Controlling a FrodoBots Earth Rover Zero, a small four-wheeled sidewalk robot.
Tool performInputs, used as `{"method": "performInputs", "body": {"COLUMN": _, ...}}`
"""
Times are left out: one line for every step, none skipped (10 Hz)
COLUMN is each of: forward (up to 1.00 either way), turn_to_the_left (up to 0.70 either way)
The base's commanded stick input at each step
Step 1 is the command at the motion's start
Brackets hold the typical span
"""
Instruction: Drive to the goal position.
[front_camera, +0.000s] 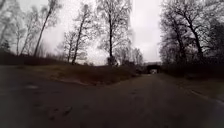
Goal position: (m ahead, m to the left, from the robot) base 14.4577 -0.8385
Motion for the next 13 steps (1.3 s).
{"method": "performInputs", "body": {"forward": 0.70, "turn_to_the_left": 0.00}}
{"method": "performInputs", "body": {"forward": 0.70, "turn_to_the_left": 0.00}}
{"method": "performInputs", "body": {"forward": 0.70, "turn_to_the_left": 0.00}}
{"method": "performInputs", "body": {"forward": 0.70, "turn_to_the_left": 0.00}}
{"method": "performInputs", "body": {"forward": 0.70, "turn_to_the_left": 0.00}}
{"method": "performInputs", "body": {"forward": 0.70, "turn_to_the_left": -0.07}}
{"method": "performInputs", "body": {"forward": 0.70, "turn_to_the_left": -0.14}}
{"method": "performInputs", "body": {"forward": 0.70, "turn_to_the_left": -0.14}}
{"method": "performInputs", "body": {"forward": 0.70, "turn_to_the_left": -0.14}}
{"method": "performInputs", "body": {"forward": 0.70, "turn_to_the_left": -0.14}}
{"method": "performInputs", "body": {"forward": 0.70, "turn_to_the_left": -0.08}}
{"method": "performInputs", "body": {"forward": 0.70, "turn_to_the_left": 0.00}}
{"method": "performInputs", "body": {"forward": 0.70, "turn_to_the_left": 0.00}}
